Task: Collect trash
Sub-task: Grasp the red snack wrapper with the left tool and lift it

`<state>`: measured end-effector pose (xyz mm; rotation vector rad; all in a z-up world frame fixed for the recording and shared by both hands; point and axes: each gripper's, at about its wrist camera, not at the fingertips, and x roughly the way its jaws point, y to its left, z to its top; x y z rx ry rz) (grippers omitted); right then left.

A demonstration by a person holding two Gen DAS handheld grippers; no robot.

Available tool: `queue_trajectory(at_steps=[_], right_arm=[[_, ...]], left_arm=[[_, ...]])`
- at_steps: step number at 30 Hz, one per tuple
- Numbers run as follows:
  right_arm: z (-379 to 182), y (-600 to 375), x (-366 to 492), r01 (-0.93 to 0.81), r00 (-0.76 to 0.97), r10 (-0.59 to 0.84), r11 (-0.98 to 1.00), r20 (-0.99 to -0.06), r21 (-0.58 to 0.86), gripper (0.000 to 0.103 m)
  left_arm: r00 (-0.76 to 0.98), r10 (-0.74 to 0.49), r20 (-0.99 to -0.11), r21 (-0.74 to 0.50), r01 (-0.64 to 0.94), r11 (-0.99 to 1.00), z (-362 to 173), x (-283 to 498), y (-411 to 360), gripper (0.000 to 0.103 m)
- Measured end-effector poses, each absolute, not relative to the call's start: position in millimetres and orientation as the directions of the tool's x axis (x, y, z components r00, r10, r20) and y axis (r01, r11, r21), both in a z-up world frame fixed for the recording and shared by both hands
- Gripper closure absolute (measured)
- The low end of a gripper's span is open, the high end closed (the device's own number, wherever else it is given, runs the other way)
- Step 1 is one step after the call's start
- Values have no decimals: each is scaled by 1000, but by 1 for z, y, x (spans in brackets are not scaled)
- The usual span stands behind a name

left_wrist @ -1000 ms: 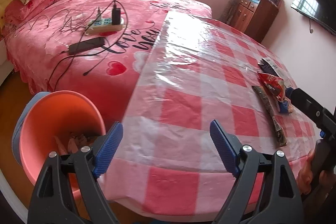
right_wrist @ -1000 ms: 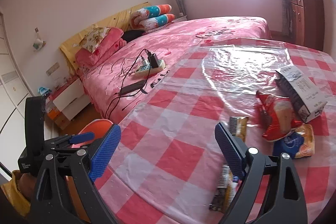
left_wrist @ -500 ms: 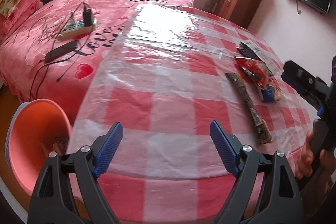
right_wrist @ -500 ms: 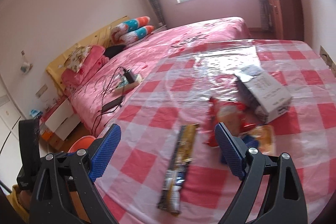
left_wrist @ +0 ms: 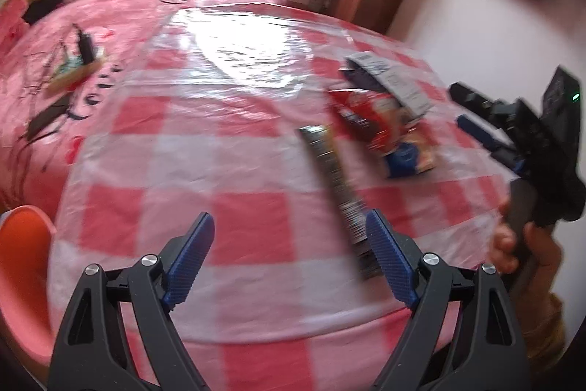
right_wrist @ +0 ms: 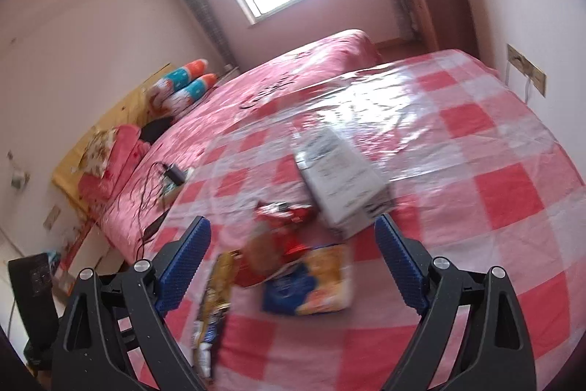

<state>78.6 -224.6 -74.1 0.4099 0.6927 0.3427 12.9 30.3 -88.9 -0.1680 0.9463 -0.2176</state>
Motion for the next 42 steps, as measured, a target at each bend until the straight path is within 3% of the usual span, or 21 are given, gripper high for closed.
queue_trajectory(at_steps=[9, 21, 28, 35, 42], right_arm=[[-94, -266, 114, -77, 703, 423, 845, -571, 530, 13], [-98, -262, 148, -111, 682, 452, 841, -575, 529, 13], [-101, -265, 155, -96, 683, 453, 834, -574, 544, 13], [-103, -257, 159, -114, 672, 457, 841, -582, 529, 13], [-104, -242, 159, -142, 660, 437, 872, -611, 469, 13]], left_arm=[[485, -422, -766, -402, 150, 903, -78, 72, -15, 18], [412, -410, -814, -425, 58, 903, -97, 154, -44, 18], [368, -400, -839, -406, 67, 912, -112, 171, -60, 24], [376, -377, -846, -381, 67, 922, -115, 173, -58, 41], [401, -384, -832, -386, 78, 919, -116, 166, -54, 49]])
